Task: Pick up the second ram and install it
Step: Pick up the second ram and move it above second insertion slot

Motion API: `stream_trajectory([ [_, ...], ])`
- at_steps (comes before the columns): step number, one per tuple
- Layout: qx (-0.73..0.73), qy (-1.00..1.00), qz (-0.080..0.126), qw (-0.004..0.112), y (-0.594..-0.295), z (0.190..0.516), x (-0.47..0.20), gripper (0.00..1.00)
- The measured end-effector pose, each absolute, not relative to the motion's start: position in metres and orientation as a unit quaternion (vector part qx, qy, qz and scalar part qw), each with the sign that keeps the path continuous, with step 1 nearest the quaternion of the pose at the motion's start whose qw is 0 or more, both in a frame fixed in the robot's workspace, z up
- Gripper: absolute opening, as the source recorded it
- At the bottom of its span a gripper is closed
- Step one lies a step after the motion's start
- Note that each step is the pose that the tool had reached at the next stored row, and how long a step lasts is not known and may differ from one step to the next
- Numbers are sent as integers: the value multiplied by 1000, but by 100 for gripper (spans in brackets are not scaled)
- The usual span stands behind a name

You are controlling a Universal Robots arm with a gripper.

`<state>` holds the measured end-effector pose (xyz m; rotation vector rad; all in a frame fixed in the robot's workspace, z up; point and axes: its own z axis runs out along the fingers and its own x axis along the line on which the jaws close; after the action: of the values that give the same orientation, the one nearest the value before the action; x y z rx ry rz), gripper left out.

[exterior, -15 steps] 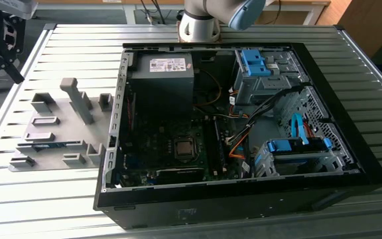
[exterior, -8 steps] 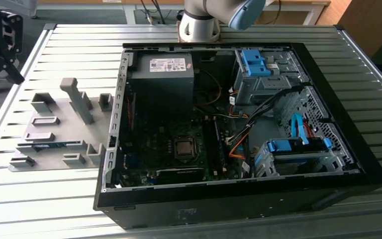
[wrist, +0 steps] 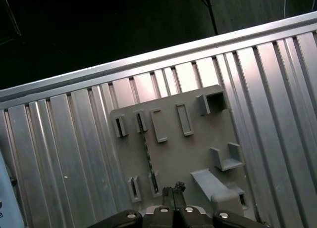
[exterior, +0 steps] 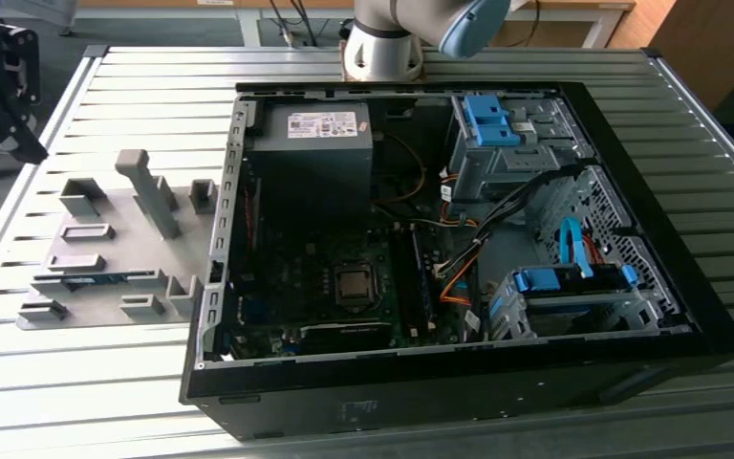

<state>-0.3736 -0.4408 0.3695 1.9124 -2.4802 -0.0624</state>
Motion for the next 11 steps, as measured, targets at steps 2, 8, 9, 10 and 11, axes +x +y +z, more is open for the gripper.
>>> stream_trajectory([
  [2, 622, -783, -20, 5, -441, 369, -374, 11],
  [8, 626, -780, -19, 4, -442, 368, -378, 11],
  [9, 626, -779, -19, 4, -442, 368, -378, 16],
  [10, 626, -779, -19, 3, -442, 367, -378, 16],
  [11, 627, -779, -19, 3, -442, 367, -378, 23],
])
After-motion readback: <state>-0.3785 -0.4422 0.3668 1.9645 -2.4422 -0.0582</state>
